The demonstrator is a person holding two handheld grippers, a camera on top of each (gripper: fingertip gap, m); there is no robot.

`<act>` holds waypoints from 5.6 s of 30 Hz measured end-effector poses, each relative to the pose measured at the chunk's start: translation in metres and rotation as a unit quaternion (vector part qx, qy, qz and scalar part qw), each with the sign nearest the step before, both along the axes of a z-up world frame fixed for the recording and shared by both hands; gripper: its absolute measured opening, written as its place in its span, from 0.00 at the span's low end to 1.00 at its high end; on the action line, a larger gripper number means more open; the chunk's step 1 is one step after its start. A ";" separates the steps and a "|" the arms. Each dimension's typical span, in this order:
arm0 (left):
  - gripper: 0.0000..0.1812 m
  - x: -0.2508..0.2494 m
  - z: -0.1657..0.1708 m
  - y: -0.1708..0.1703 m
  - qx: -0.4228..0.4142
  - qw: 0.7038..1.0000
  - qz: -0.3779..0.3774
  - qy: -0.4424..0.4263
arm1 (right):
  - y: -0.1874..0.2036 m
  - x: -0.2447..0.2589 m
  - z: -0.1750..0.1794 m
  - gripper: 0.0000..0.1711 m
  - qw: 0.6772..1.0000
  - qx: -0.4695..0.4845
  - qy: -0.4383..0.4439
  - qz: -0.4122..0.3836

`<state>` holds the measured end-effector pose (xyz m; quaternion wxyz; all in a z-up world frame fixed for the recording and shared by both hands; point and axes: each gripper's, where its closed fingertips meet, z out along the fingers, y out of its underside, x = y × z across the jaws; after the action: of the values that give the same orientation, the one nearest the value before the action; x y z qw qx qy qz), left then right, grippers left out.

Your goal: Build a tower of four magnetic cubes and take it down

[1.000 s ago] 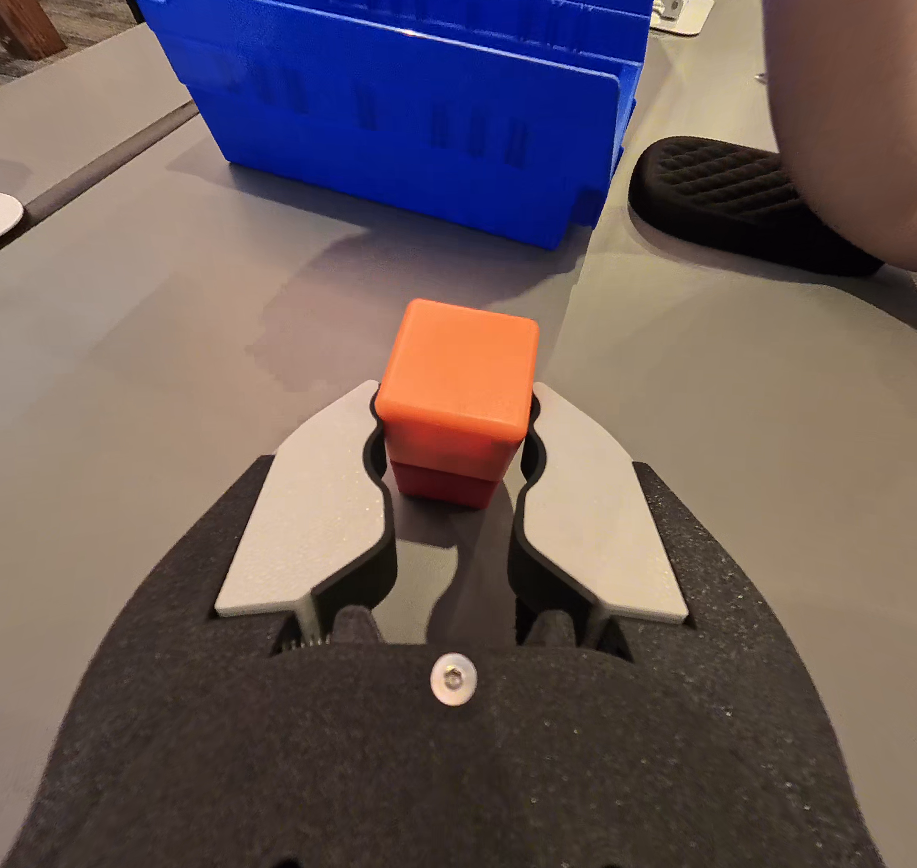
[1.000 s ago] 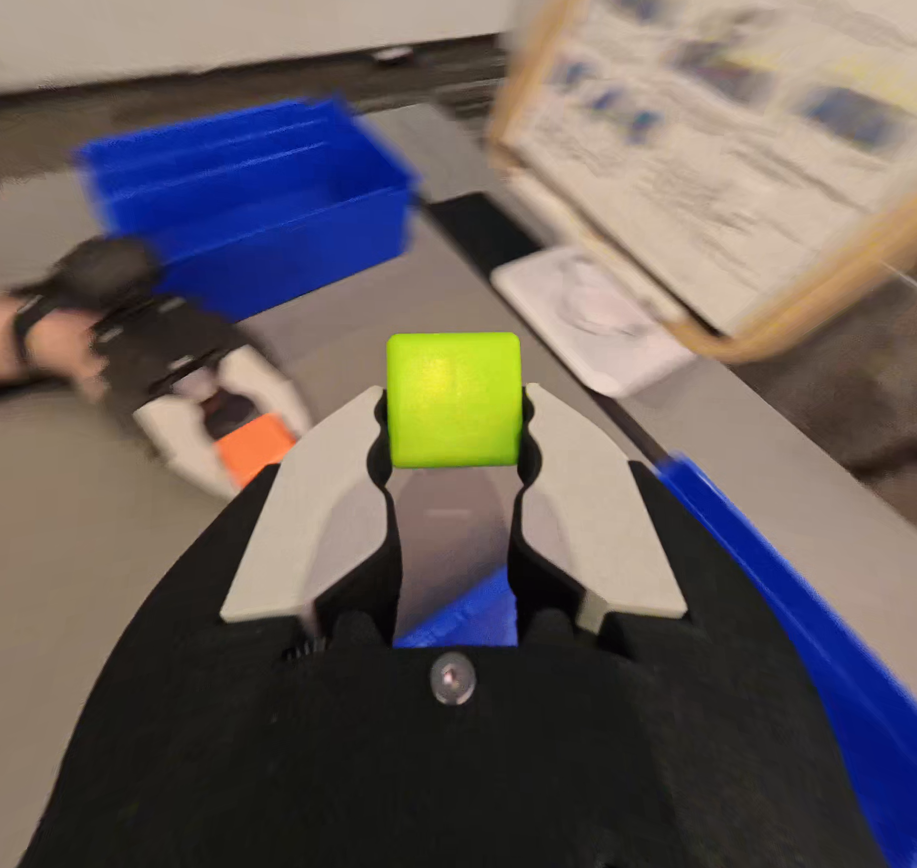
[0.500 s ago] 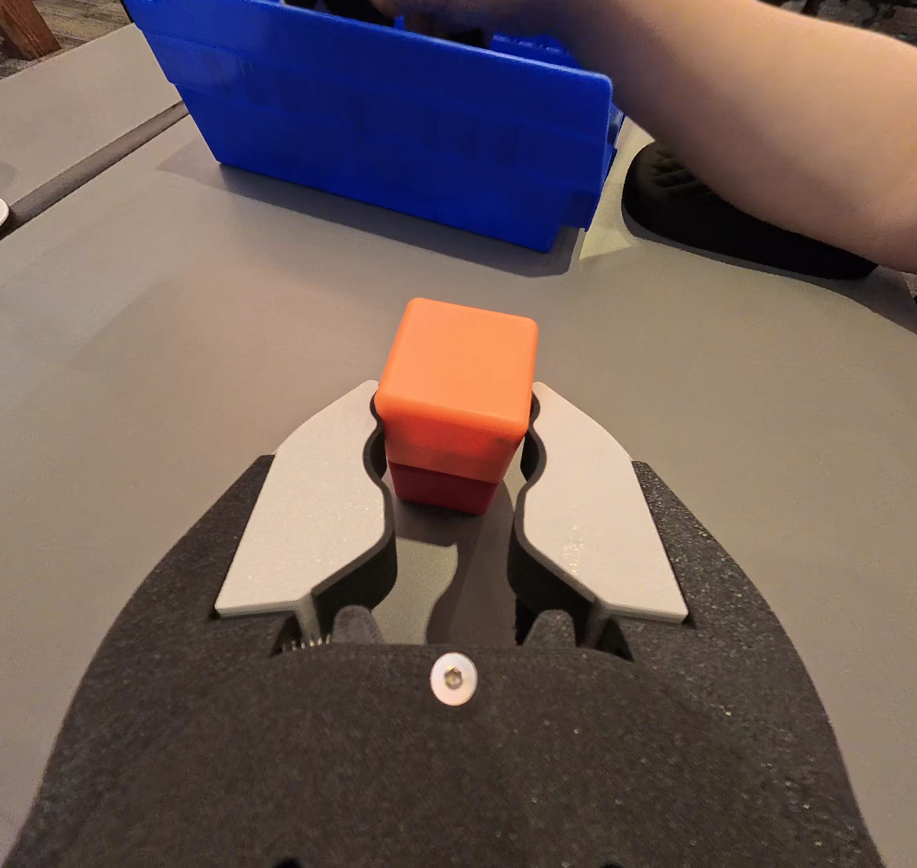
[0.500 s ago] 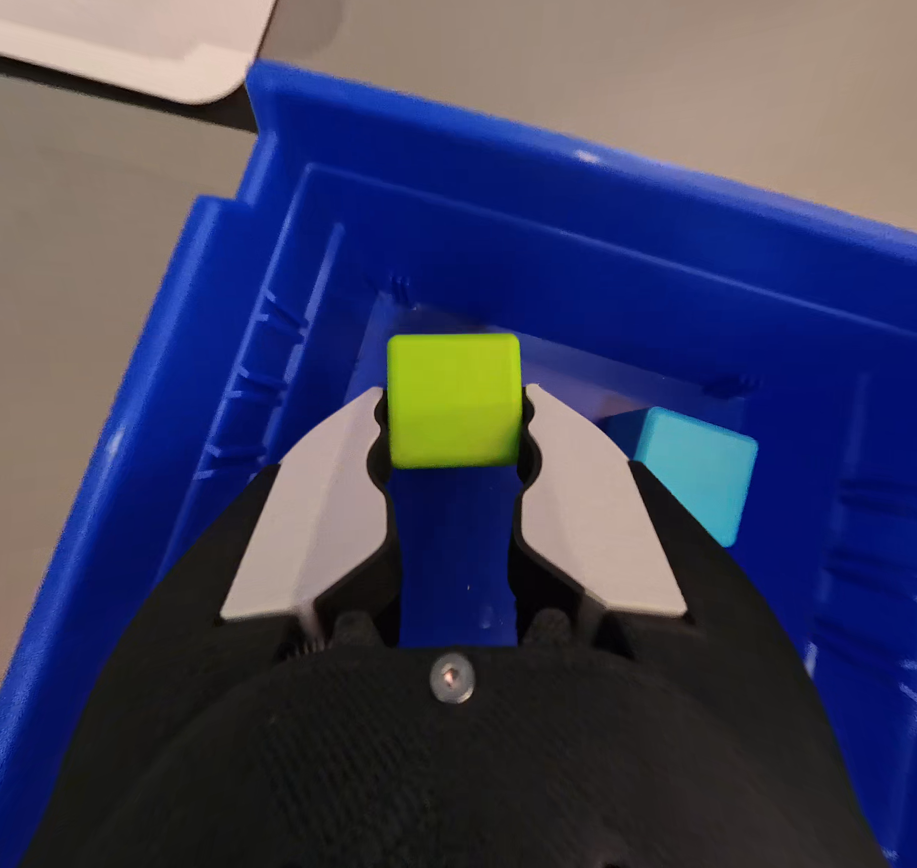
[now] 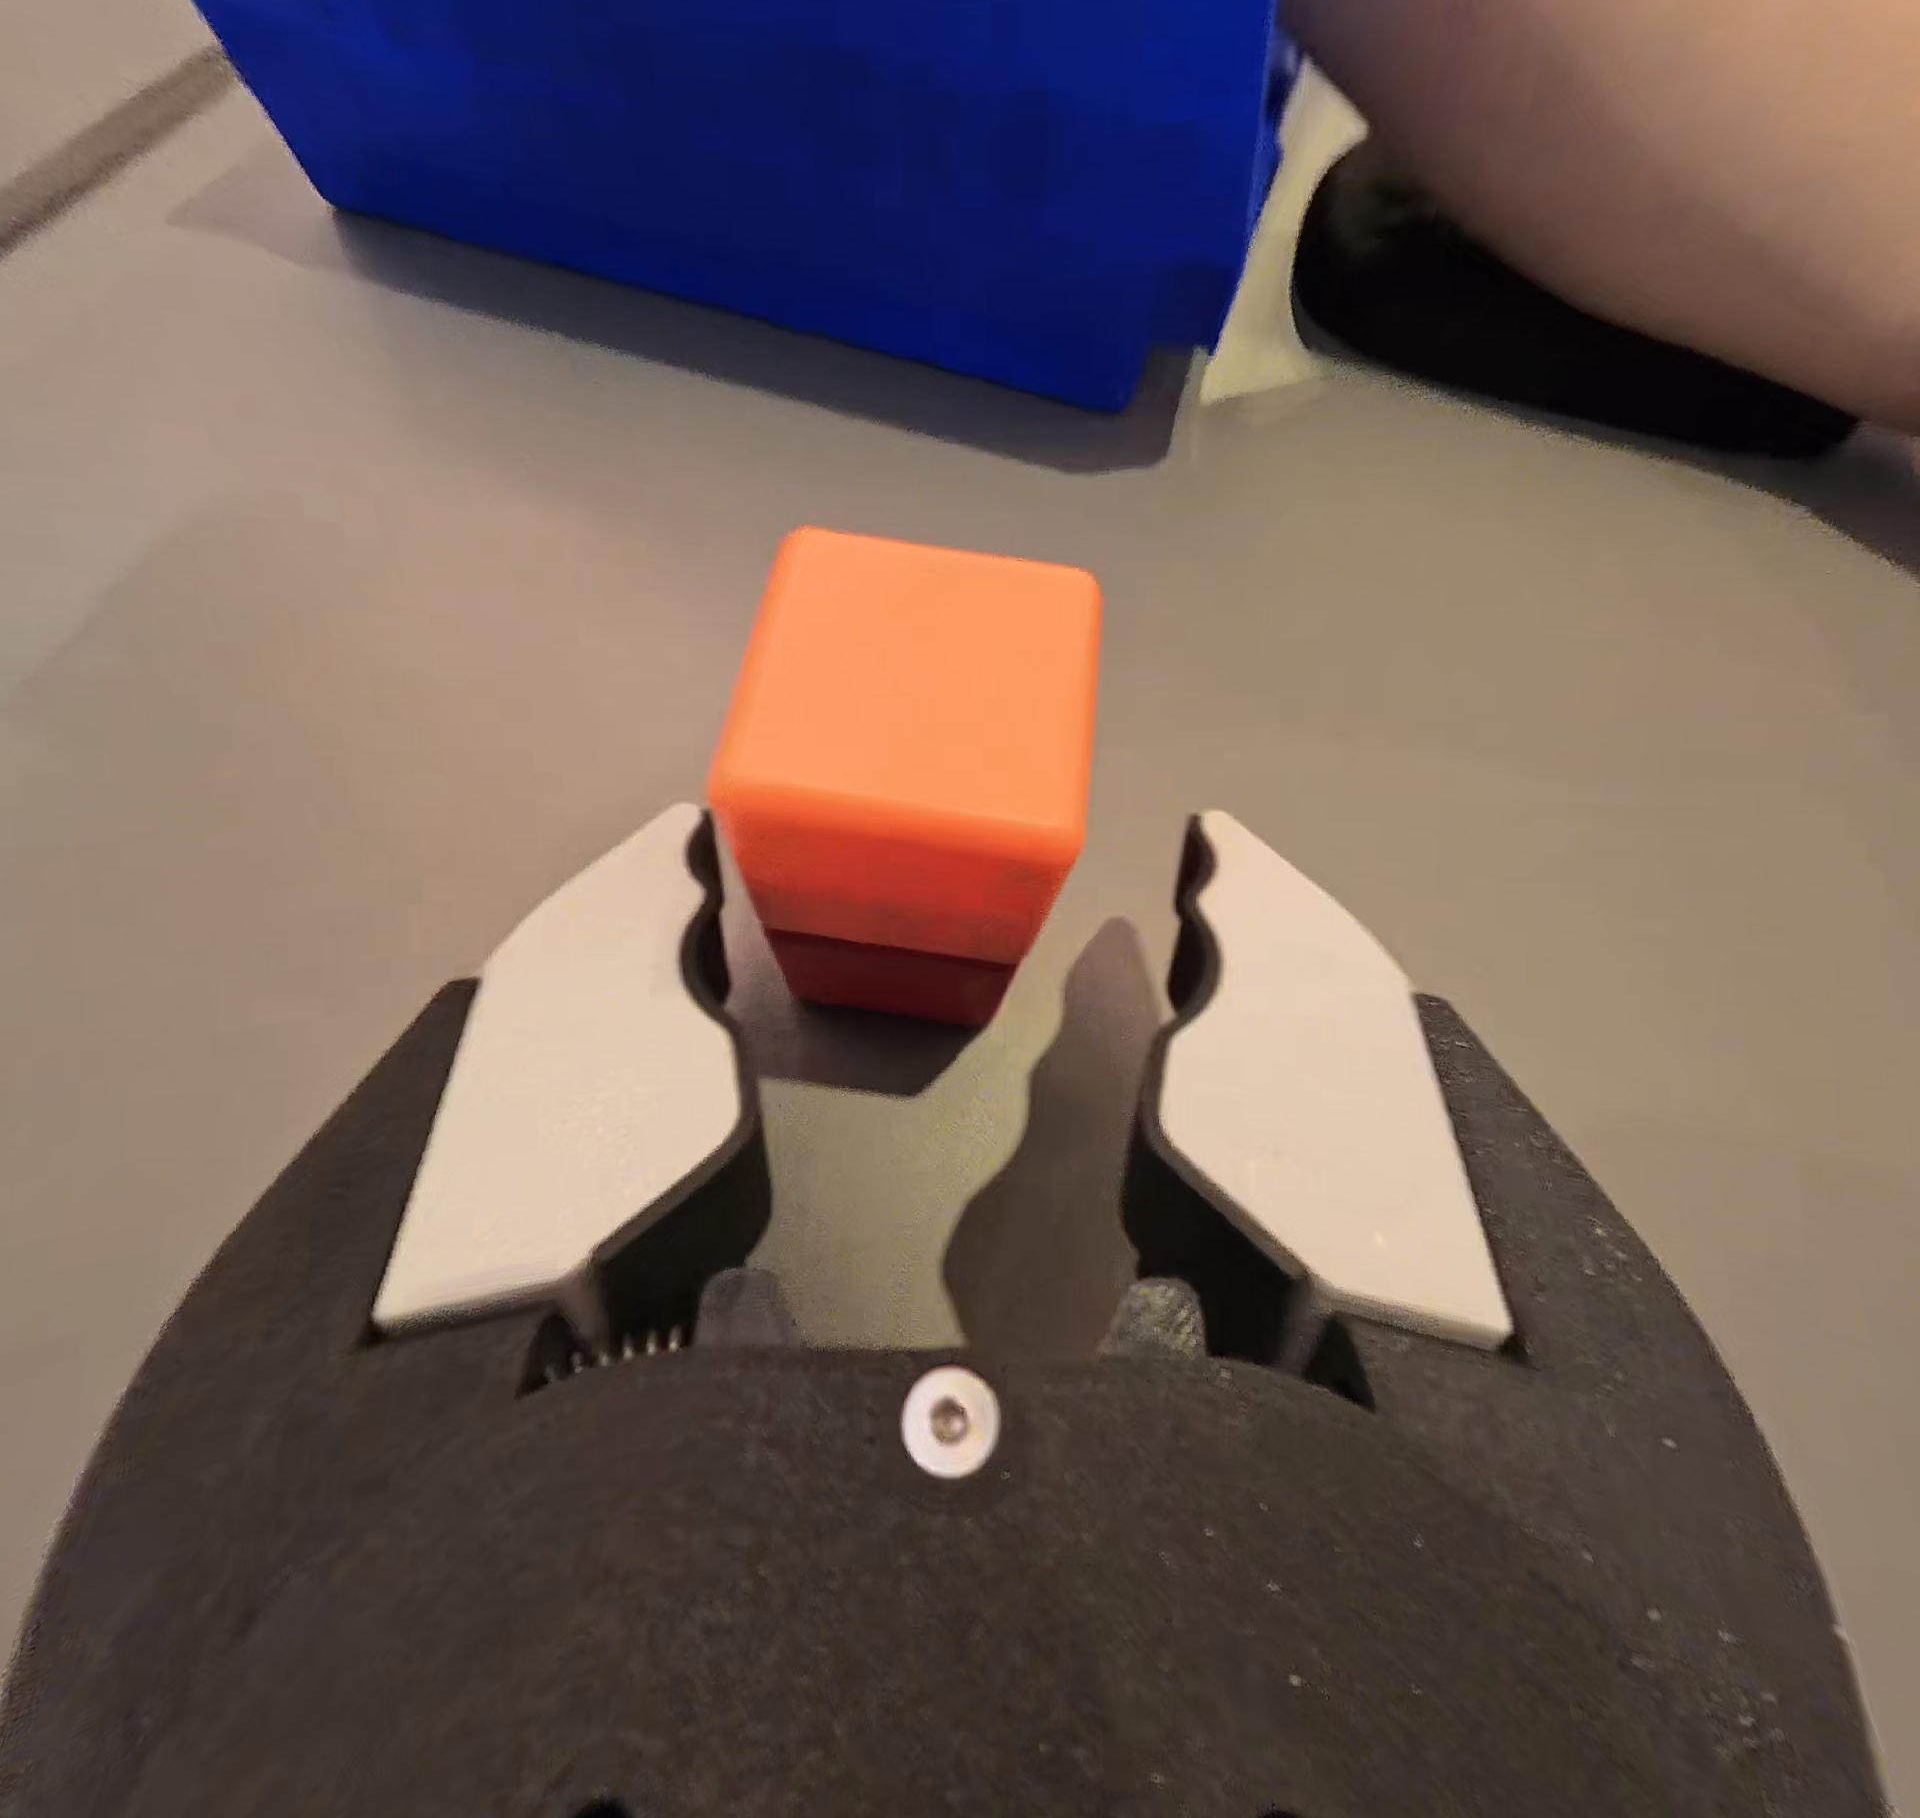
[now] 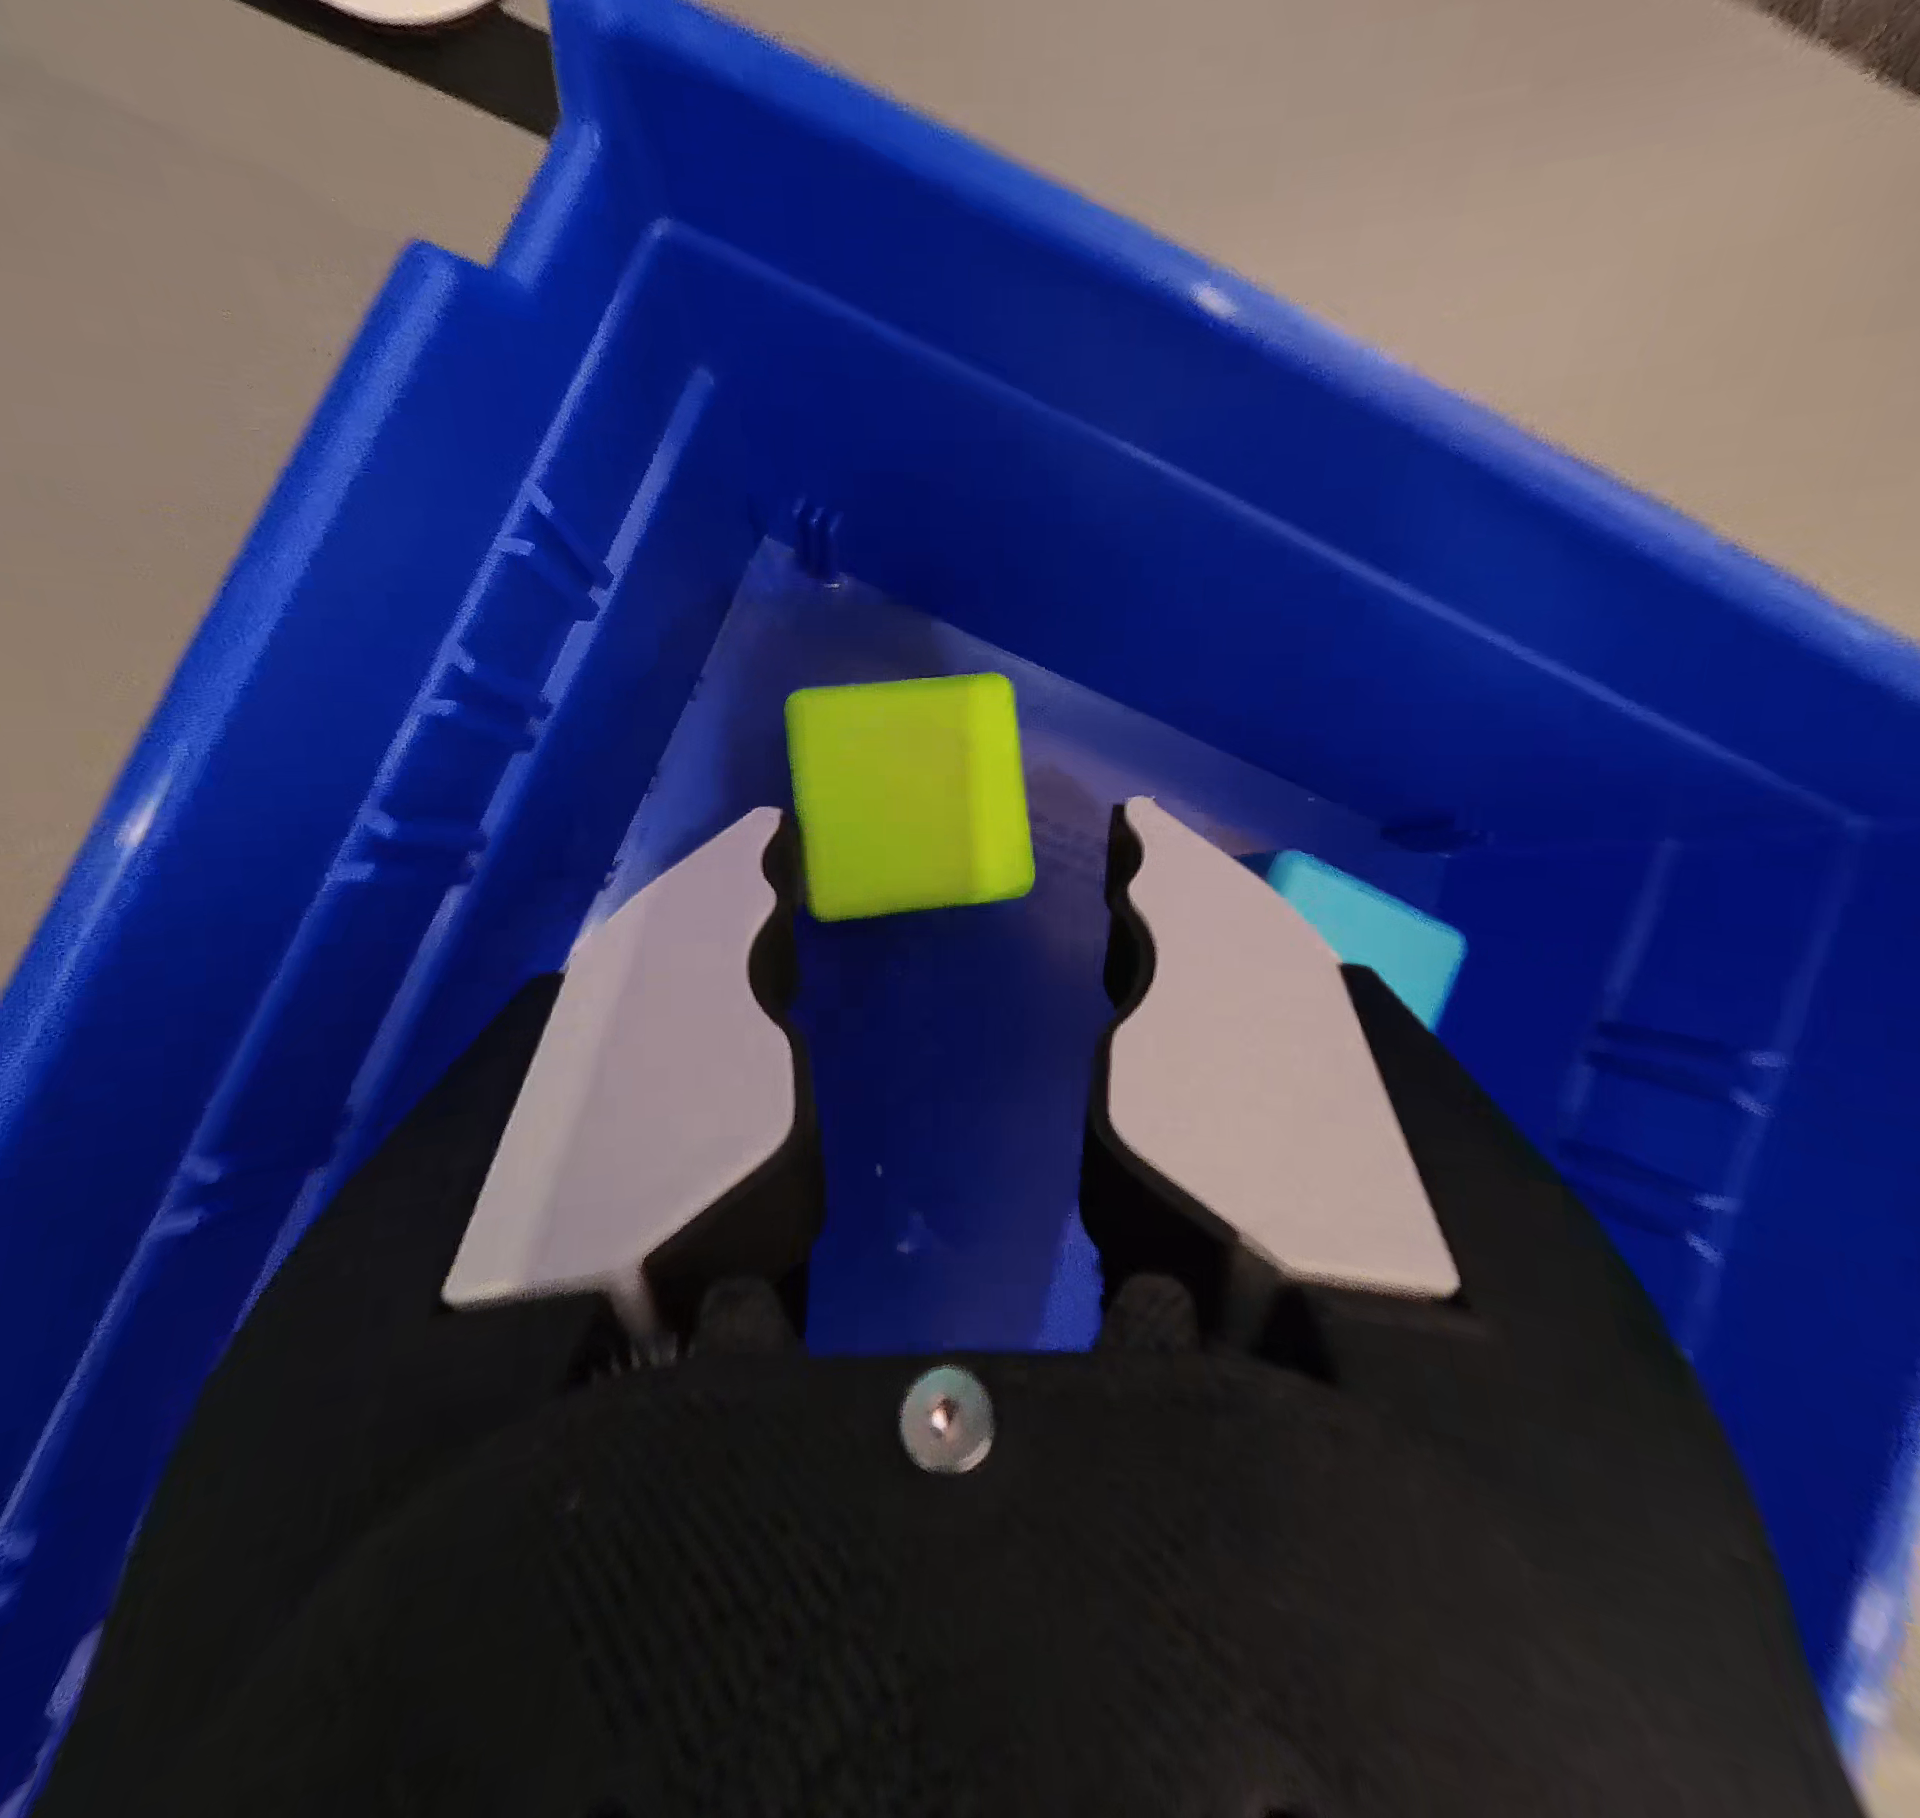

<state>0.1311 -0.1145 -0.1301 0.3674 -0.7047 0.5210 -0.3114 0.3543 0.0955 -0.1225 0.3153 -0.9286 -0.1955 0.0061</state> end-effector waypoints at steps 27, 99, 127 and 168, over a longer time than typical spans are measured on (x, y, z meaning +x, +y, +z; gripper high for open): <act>0.29 -0.004 -0.025 0.010 0.031 0.995 0.019 0.093 | -0.205 -0.238 0.036 0.42 0.777 -0.044 0.045 0.626; 0.27 -0.007 -0.028 0.009 0.009 0.994 0.017 0.105 | -0.195 -0.223 0.031 0.29 0.796 -0.067 0.008 0.602; 0.32 0.016 -0.022 0.019 0.026 0.995 0.030 0.090 | -0.193 -0.212 0.040 0.29 0.810 -0.065 -0.053 0.581; 0.31 0.006 0.006 0.022 0.061 0.995 0.051 0.053 | -0.137 0.054 0.054 0.28 0.972 -0.159 -0.107 0.133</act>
<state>0.1374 -0.0923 -0.1238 0.3967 -0.7224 0.5211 -0.2220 0.4084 -0.0416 -0.0682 0.1372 -0.9276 -0.3468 -0.0206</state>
